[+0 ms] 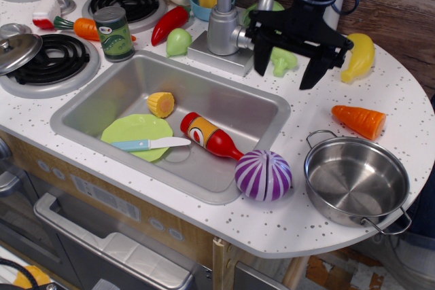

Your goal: Put broccoli in pot or pan

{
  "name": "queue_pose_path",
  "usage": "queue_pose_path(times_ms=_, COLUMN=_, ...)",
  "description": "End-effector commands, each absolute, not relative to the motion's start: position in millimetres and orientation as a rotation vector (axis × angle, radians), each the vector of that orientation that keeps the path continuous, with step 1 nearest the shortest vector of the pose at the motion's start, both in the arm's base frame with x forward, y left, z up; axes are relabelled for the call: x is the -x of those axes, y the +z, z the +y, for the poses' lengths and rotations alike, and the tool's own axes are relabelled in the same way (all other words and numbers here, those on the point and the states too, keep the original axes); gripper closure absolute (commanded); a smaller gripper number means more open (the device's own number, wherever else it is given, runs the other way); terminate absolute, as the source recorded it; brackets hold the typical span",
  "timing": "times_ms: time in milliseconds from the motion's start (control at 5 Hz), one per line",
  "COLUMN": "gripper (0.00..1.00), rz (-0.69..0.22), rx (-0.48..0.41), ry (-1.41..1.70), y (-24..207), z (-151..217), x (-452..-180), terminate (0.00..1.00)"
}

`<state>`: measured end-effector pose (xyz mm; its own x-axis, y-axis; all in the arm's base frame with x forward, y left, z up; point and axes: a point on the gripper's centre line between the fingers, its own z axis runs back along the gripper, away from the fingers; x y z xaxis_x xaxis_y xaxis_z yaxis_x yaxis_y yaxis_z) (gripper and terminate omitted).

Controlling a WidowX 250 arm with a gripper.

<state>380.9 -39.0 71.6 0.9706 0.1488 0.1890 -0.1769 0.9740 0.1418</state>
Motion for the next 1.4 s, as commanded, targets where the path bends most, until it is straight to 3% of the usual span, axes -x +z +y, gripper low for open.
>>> queue_pose_path(times_ms=0, gripper=0.0, rz=-0.271, rx=-0.145, ry=0.076, y=83.5, z=-25.0, x=-427.5, terminate=0.0)
queue_pose_path(times_ms=400, gripper=0.0, rz=-0.329, rx=-0.144, ry=-0.011, y=69.9, z=-12.4, x=-455.3, terminate=0.0)
queue_pose_path(times_ms=1200, gripper=0.0, rz=-0.374, rx=-0.108, ry=-0.073, y=32.6, z=1.6, x=-480.8, terminate=0.0)
